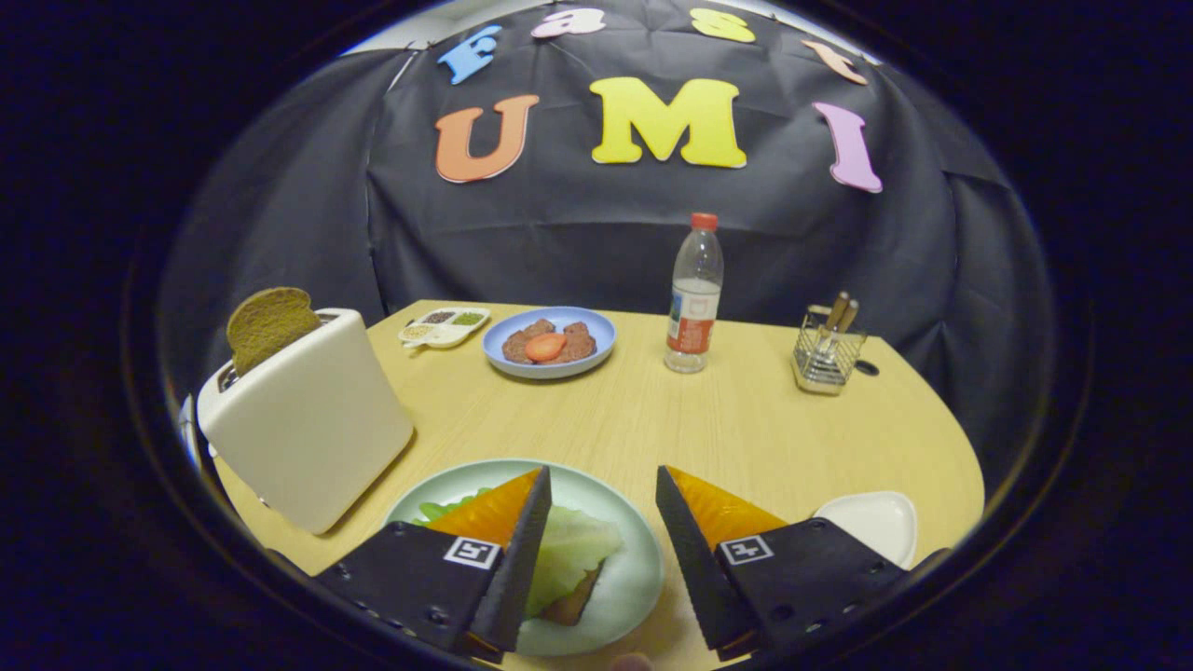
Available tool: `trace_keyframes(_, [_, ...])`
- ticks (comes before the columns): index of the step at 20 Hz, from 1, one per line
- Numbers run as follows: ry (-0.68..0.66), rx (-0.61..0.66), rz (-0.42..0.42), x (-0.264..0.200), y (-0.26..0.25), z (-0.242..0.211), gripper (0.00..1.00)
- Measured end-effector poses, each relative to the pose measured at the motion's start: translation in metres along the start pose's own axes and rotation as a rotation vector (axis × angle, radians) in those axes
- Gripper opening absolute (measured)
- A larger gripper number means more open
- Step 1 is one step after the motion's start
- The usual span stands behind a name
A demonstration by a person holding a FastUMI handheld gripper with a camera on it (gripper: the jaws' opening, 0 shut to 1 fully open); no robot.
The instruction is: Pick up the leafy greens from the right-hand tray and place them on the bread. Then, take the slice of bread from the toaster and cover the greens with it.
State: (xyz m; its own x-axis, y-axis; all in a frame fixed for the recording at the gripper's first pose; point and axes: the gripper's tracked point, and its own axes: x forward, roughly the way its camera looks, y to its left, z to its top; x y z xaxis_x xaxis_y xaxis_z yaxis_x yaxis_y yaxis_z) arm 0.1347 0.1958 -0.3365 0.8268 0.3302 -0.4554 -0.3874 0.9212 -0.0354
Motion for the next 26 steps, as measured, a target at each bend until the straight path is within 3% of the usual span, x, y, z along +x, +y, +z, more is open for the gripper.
trace_keyframes(3, [-0.068,-0.009,-0.001,-0.026,0.002,0.03,0.89])
trace_keyframes(5, [-0.108,-0.027,-0.015,-0.046,0.005,0.053,0.96])
trace_keyframes(11, [-0.14,0.046,-0.041,-0.102,0.037,0.101,0.96])
trace_keyframes(13, [-0.125,0.11,-0.024,-0.117,0.068,0.105,0.96])
trace_keyframes(17, [-0.161,0.116,-0.029,-0.132,0.121,0.131,0.96])
trace_keyframes(26, [-0.081,0.2,0.021,-0.088,0.232,0.126,0.96])
